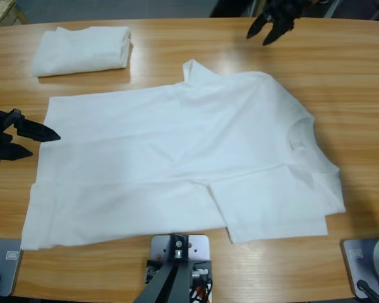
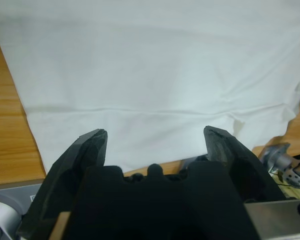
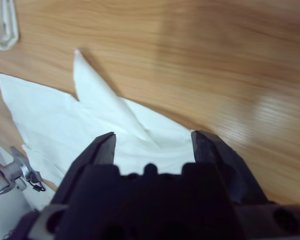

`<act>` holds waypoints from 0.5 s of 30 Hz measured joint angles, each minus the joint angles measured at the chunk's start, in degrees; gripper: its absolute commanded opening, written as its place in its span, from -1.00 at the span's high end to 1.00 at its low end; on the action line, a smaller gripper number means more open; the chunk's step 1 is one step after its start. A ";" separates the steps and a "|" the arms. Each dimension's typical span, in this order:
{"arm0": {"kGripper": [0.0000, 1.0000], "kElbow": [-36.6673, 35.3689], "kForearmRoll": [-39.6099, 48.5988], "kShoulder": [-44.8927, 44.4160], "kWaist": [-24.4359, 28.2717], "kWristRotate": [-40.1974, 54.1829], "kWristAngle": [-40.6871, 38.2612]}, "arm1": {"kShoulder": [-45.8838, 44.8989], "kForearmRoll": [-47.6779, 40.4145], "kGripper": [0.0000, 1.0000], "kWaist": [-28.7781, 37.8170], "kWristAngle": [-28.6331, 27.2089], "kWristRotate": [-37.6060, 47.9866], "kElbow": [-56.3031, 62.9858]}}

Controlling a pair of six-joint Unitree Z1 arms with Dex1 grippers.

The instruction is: Fold clothes

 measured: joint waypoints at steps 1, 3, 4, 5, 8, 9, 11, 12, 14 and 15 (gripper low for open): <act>-0.51 0.58 -0.31 -0.04 0.00 -0.30 0.00 | 0.93 0.58 -0.23 0.00 -0.01 -0.03 -0.26; -0.51 2.14 -0.86 -0.42 0.00 -0.82 0.00 | 2.65 1.39 -0.23 0.00 -0.09 -0.06 -0.39; -0.51 2.74 -1.02 -0.68 0.00 -0.99 0.00 | 3.26 1.67 -0.23 -0.01 -0.15 -0.15 -0.39; -0.51 3.34 -1.17 -0.96 0.00 -1.07 0.00 | 3.60 1.90 -0.22 -0.02 -0.20 -0.34 -0.39; -0.51 4.52 -1.40 -1.53 0.00 -1.09 0.00 | 3.76 2.12 -0.22 -0.68 -0.22 -2.18 1.29; -0.51 4.59 -1.57 -1.54 0.00 -1.09 0.00 | 3.76 2.11 -0.22 -1.23 -0.22 -2.98 2.65; -0.51 4.59 -2.13 -1.56 0.00 -1.09 0.00 | 3.76 2.05 -0.22 -2.27 -0.22 -4.30 4.47; -0.51 4.59 -2.34 -1.61 0.00 -1.09 0.00 | 3.76 2.04 -0.21 -2.59 -0.22 -4.59 5.07; -0.51 4.62 -2.54 -1.75 0.00 -1.13 0.00 | 3.76 1.98 -0.20 -3.02 -0.45 -4.85 6.19; -0.51 4.73 -2.60 -1.94 0.00 -1.18 0.00 | 3.75 1.79 -0.20 -3.25 -0.53 -4.97 7.05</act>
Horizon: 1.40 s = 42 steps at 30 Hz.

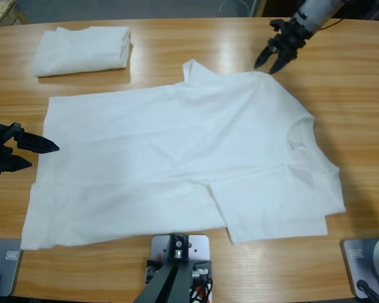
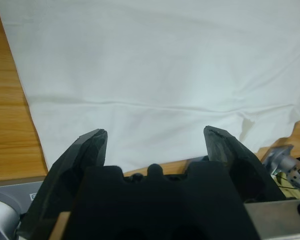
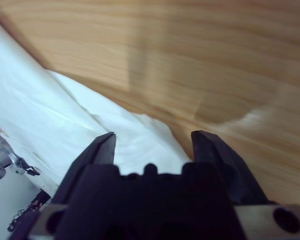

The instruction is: Fold clothes

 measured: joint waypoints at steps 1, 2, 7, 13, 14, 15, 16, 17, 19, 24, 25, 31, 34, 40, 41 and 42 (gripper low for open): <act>-0.51 0.17 -0.05 -0.28 0.00 -0.03 0.00 | 0.00 -0.38 -0.18 -0.24 -0.02 -0.17 1.23; -0.51 0.43 -0.07 -0.61 0.00 -0.03 0.00 | -0.20 -0.92 -0.12 -0.44 -0.02 -0.41 2.17; -0.51 2.17 -0.07 -2.13 0.00 -0.03 0.00 | -1.68 -2.56 0.24 -0.56 -0.02 -1.13 5.96; -0.51 2.50 -0.07 -2.32 0.00 -0.04 0.00 | -2.11 -4.17 1.00 -0.58 2.70 -3.60 8.24; -0.51 2.71 -0.07 -2.34 0.00 -0.05 0.00 | -2.11 -4.38 1.00 -0.58 3.22 -3.97 8.40; -0.51 2.87 -0.07 -2.40 0.00 -0.09 0.00 | -2.11 -4.55 1.00 -0.58 3.63 -4.33 8.49; -0.51 3.04 -0.07 -2.54 0.00 -0.10 0.00 | -2.11 -4.71 1.00 -0.58 4.03 -4.81 8.61; -0.51 3.25 -0.07 -2.70 0.00 -0.10 0.00 | -2.11 -4.91 1.00 -0.58 4.43 -5.28 8.68; -0.51 3.60 -0.07 -2.92 0.00 -0.10 0.00 | -2.11 -5.70 1.00 -0.58 5.06 -5.96 8.70; -0.51 4.20 -0.38 -2.95 0.00 -0.11 0.00 | -2.11 -7.71 1.00 -0.58 7.65 -8.20 8.72; -0.51 4.28 -0.65 -2.95 0.00 -0.16 0.00 | -2.15 -7.85 1.00 -0.58 8.19 -8.53 8.85; -0.51 5.01 -2.23 -2.95 0.00 -0.39 0.00 | -4.60 -8.44 1.00 0.41 9.13 -9.24 14.27; -0.51 5.83 -2.58 -3.01 0.00 -0.61 0.00 | -8.78 -9.87 1.00 2.86 9.13 -9.28 21.16; -0.51 9.03 -5.17 -3.55 0.00 -0.91 -0.03 | -18.57 -16.49 1.00 7.15 9.13 -9.22 37.23; -0.51 9.29 -5.42 -3.61 0.00 -0.97 -0.04 | -19.82 -17.29 1.00 7.24 9.13 -9.16 38.38; -0.51 9.48 -5.57 -3.67 0.00 -0.99 -0.07 | -20.92 -17.74 1.00 7.26 9.13 -9.01 39.04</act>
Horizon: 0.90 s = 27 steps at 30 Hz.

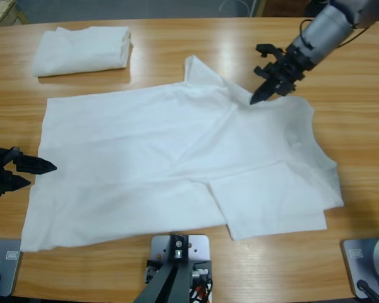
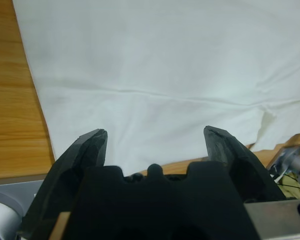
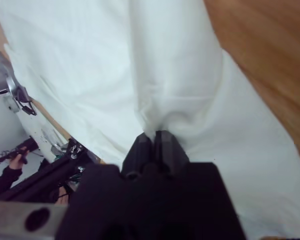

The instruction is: Fold clothes

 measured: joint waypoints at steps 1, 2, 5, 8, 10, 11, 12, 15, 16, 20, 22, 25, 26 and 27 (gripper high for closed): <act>-0.51 0.12 -0.10 -0.12 0.00 -0.01 -0.01 | -1.06 -0.12 1.00 0.00 0.00 0.22 0.54; -0.51 0.24 -0.16 -0.36 0.00 -0.07 -0.03 | -2.03 -0.12 1.00 0.07 0.00 0.46 0.94; -0.51 1.21 -0.68 -1.47 0.00 -0.47 -0.06 | -4.05 0.72 1.00 1.25 0.00 1.03 2.61; -0.51 3.51 -2.70 -2.55 0.00 -1.18 -0.11 | -4.34 1.76 1.00 4.55 0.00 1.59 5.26; -0.51 4.61 -3.62 -3.25 0.00 -1.70 -0.12 | -4.34 1.99 1.00 7.00 0.00 1.91 7.50; -0.51 4.90 -3.98 -3.65 0.00 -1.86 -0.13 | -4.34 2.01 1.00 8.12 0.00 2.03 8.66; -0.51 5.09 -4.25 -4.00 0.00 -1.93 -0.14 | -4.34 2.01 1.00 9.16 0.00 2.21 9.87; -0.51 5.42 -4.67 -4.58 0.00 -1.95 -0.15 | -4.34 2.01 0.82 10.38 -0.24 4.55 12.91; -0.51 5.54 -4.79 -4.66 0.00 -1.95 -0.15 | -4.34 2.01 0.26 10.46 -0.92 5.87 13.90; -0.51 5.98 -5.02 -4.97 0.00 -1.95 -0.21 | -4.33 2.01 -1.00 10.46 -5.90 10.52 17.35; -0.51 6.21 -5.10 -5.18 0.00 -1.95 -0.32 | -4.42 1.20 -1.00 10.46 -8.17 12.37 18.27; -0.51 6.61 -5.71 -5.25 0.00 -1.95 -0.34 | -7.17 -1.15 -1.00 10.46 -9.19 13.22 18.36; -0.51 6.71 -5.98 -5.25 0.00 -1.95 -0.35 | -8.82 -1.71 -1.00 10.46 -9.27 13.27 18.22; -0.51 6.75 -6.21 -5.26 0.00 -1.95 -0.38 | -10.35 -2.28 -1.00 10.46 -9.30 13.27 17.93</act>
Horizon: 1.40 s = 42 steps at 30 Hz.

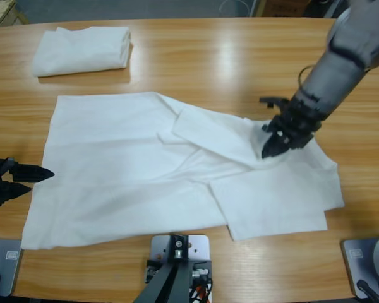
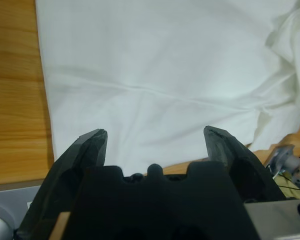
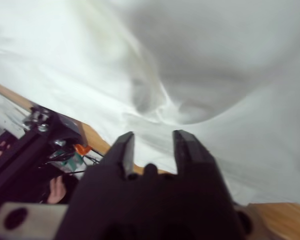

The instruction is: Fold clothes

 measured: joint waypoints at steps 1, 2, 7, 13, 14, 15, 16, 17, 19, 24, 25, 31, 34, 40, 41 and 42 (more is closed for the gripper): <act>-0.51 0.05 -0.14 0.00 0.00 0.00 -0.11 | -1.53 -0.74 -1.00 0.03 -0.09 0.00 -0.69; -0.51 0.10 -0.22 0.00 0.00 0.00 -0.26 | -2.83 -1.44 -0.98 0.17 -0.29 0.00 -1.87; -0.51 0.22 -0.79 0.00 0.00 -0.10 -0.47 | -6.23 -5.11 -0.72 5.16 -1.46 -1.71 -8.02; -0.51 1.16 -5.12 0.97 0.00 -3.37 -0.47 | -7.50 -17.08 -0.47 24.45 -18.99 -4.10 -4.65; -0.51 1.17 -5.57 1.04 0.00 -3.52 -0.47 | -7.51 -19.10 -0.47 26.37 -21.70 -4.10 -3.12; -0.51 1.17 -5.89 1.06 -0.01 -3.60 -0.47 | -7.51 -20.84 -0.47 27.44 -23.49 -4.10 -1.88; -0.51 1.19 -6.09 1.06 -0.01 -3.61 -0.47 | -7.51 -22.09 -0.48 28.04 -24.83 -4.10 -1.04; -0.51 1.32 -6.24 1.07 -0.01 -3.61 -0.47 | -7.51 -23.06 -0.48 28.48 -26.02 -4.09 -0.60; -0.51 1.86 -6.52 1.24 -0.01 -3.61 -0.47 | -7.51 -24.21 -0.56 29.26 -27.42 -4.09 -0.49; -0.51 2.74 -7.47 1.96 -0.01 -3.62 -0.47 | -6.99 -25.83 -0.95 30.44 -29.03 -4.10 -0.61; -0.51 2.88 -7.69 1.97 -0.02 -3.62 -0.47 | -6.66 -25.90 -0.96 30.55 -29.04 -4.10 -0.77; -0.51 5.76 -10.69 2.47 -0.02 -3.62 -0.47 | -3.03 -27.33 -0.67 31.01 -29.33 -4.10 -1.32; -0.51 6.06 -11.69 2.89 -0.02 -3.62 -0.47 | -1.40 -27.39 -0.45 31.02 -29.75 -4.10 -2.36; -0.51 6.39 -12.61 4.63 -0.02 -3.62 -0.47 | 1.12 -27.40 -0.24 31.02 -30.46 -4.10 -2.48; -0.51 6.46 -12.71 4.77 -0.02 -3.62 -0.47 | 1.31 -27.40 -0.18 31.03 -30.60 -4.10 -2.48; -0.51 6.49 -12.77 4.92 -0.02 -3.62 -0.47 | 1.44 -27.40 -0.14 31.04 -30.80 -4.10 -2.48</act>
